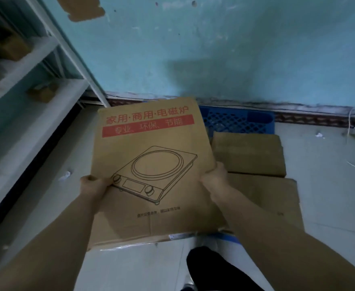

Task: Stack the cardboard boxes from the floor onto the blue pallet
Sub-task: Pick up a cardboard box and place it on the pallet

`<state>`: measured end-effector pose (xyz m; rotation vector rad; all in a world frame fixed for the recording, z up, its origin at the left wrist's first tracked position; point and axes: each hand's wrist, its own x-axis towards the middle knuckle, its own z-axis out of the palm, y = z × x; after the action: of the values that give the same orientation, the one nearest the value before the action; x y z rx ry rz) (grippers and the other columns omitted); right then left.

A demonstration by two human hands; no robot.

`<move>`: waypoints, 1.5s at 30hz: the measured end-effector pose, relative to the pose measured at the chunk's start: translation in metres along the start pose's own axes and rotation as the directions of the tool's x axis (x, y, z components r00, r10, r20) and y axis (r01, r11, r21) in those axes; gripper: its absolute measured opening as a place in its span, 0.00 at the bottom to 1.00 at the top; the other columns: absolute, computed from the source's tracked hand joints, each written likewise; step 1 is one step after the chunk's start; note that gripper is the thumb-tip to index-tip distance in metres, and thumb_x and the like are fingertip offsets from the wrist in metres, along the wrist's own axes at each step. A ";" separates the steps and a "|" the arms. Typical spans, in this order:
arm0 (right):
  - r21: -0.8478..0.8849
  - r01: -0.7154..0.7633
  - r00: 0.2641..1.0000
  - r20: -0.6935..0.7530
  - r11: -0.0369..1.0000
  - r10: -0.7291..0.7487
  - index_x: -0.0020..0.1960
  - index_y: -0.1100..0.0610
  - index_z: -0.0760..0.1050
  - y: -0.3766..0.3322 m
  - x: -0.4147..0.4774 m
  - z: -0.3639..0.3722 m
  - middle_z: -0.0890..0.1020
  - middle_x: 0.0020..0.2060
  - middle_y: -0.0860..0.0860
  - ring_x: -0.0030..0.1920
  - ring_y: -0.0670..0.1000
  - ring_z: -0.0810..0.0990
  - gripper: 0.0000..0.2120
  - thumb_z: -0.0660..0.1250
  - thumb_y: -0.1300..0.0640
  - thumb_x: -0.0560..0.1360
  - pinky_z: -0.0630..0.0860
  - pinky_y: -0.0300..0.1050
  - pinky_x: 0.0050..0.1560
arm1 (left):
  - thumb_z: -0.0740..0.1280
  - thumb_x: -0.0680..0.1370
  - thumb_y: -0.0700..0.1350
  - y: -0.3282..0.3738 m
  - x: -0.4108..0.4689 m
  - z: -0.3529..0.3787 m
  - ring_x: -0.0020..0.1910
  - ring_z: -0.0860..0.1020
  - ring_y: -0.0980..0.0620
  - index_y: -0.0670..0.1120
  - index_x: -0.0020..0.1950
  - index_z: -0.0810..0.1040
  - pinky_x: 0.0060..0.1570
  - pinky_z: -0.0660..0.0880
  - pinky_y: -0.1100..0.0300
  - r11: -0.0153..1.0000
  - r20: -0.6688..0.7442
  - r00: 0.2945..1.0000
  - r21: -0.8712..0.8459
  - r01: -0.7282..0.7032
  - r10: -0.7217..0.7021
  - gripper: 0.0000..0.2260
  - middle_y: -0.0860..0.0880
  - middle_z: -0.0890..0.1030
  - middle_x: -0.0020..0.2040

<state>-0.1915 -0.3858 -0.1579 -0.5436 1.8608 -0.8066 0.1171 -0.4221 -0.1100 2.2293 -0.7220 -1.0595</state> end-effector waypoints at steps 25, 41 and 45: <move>-0.055 -0.228 0.958 -0.190 0.972 0.214 0.76 0.58 0.58 0.010 0.083 0.075 0.73 0.67 0.55 0.66 0.58 0.72 0.33 0.67 0.65 0.74 0.70 0.49 0.63 | 0.71 0.74 0.39 0.014 0.207 0.103 0.68 0.67 0.39 0.49 0.78 0.50 0.66 0.68 0.43 0.951 0.480 0.876 0.285 -0.120 -0.033 0.40 0.43 0.63 0.74; -0.102 -0.396 0.917 -0.097 0.913 0.387 0.79 0.53 0.37 0.037 0.066 0.085 0.58 0.76 0.57 0.73 0.61 0.61 0.42 0.60 0.68 0.76 0.64 0.52 0.70 | 0.73 0.61 0.55 -0.010 0.200 0.107 0.73 0.61 0.37 0.56 0.78 0.42 0.69 0.62 0.36 0.859 0.477 0.878 0.466 -0.215 -0.039 0.54 0.45 0.57 0.77; -0.084 -0.367 0.929 -0.090 0.926 0.360 0.79 0.53 0.38 0.043 0.066 0.082 0.58 0.76 0.57 0.74 0.60 0.61 0.42 0.61 0.68 0.75 0.62 0.52 0.71 | 0.72 0.65 0.51 -0.009 0.195 0.110 0.73 0.59 0.36 0.52 0.79 0.41 0.70 0.60 0.35 0.835 0.439 0.897 0.509 -0.210 -0.042 0.52 0.42 0.56 0.77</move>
<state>-0.1435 -0.4257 -0.2535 -0.2172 1.9979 -0.4922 0.1363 -0.5746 -0.2730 2.3964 -1.4704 -1.4726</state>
